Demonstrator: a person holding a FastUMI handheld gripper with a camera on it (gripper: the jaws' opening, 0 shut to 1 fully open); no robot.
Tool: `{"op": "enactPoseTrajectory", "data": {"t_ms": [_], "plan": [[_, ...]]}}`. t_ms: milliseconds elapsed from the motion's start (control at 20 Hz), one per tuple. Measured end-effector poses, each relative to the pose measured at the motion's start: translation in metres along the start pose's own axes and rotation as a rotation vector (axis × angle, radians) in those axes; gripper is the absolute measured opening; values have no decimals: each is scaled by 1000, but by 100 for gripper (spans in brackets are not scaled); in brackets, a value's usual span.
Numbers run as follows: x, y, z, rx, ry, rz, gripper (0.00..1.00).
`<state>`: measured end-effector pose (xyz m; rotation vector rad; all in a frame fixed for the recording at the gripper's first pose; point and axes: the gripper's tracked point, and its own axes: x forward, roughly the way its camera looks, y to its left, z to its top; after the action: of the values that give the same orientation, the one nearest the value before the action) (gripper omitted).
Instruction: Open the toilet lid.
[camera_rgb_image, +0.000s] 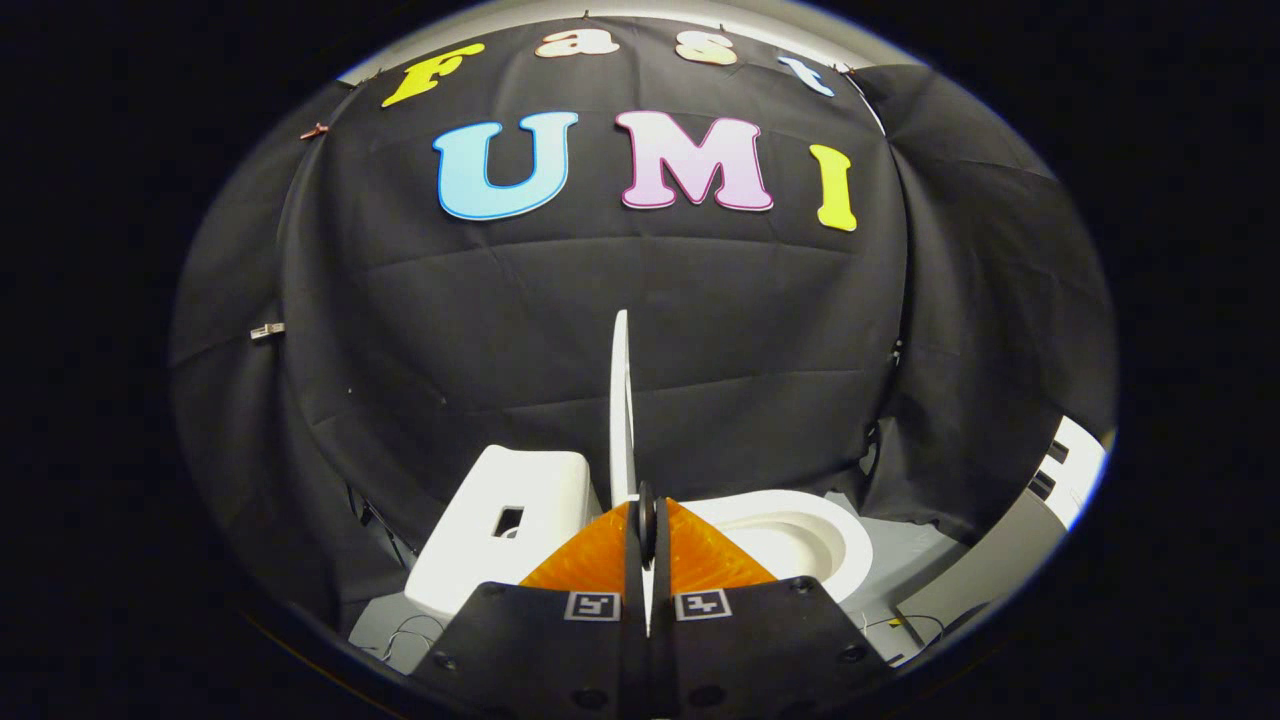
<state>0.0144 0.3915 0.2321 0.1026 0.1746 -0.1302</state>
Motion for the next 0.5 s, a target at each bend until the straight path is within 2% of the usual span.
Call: {"op": "enactPoseTrajectory", "data": {"t_ms": [500], "plan": [[-9, 54, -15, -86, -15, 25, 7]]}}
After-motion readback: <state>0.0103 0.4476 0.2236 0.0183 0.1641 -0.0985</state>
